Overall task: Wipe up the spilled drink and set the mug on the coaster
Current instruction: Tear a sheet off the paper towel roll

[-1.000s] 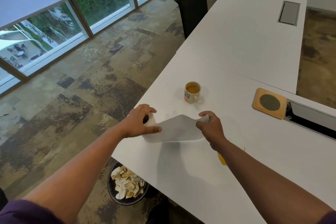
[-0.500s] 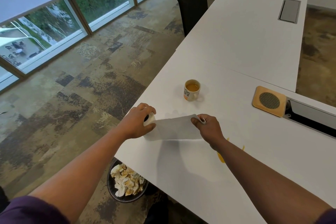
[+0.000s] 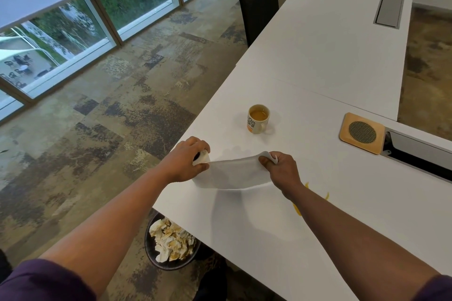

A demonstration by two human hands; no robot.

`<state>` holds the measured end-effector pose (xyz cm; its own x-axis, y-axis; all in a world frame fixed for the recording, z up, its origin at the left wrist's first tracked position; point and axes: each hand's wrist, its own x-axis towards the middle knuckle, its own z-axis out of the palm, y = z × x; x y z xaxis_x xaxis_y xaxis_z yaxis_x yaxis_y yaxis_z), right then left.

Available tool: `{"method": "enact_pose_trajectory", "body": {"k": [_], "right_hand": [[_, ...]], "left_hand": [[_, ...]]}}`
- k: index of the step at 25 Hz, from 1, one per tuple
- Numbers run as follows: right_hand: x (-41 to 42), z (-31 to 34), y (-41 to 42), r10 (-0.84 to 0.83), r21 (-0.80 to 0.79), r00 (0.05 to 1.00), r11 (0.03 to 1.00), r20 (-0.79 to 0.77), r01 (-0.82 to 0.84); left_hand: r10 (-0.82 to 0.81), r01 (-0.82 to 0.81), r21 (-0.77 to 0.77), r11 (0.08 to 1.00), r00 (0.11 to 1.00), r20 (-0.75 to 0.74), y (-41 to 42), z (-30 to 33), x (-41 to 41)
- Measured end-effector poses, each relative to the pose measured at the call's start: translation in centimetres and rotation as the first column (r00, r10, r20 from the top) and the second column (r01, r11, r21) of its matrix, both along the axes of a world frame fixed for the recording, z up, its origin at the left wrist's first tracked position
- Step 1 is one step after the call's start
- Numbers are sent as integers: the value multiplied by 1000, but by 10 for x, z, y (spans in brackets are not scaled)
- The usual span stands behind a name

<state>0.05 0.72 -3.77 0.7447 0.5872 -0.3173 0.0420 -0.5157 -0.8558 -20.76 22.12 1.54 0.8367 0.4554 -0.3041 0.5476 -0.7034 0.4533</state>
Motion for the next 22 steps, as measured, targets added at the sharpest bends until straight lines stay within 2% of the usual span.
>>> {"method": "enact_pose_trajectory", "body": {"k": [4,8,14,18,22], "right_hand": [[2,3,2,31,26,999,999,13,-32],[11,14,3,40,115,997,993,-70,-32],[22,24,0,15,167,994,986,-110,4],[27,21,-1,11,168,998,986,-61,-1],[35,12,-8,-39,167,999,985,24,34]], "left_hand": [[-33,34,-92,995,999,5,4,8,-2],[-62,65,-148,987,998,29,9,24,-2],[-11,25,-259,966,998,54,20,43,-6],[-6,26,-296,955,998,68,21,52,-3],[-59,57,-236,970,998,-1,23,59,-1]]}}
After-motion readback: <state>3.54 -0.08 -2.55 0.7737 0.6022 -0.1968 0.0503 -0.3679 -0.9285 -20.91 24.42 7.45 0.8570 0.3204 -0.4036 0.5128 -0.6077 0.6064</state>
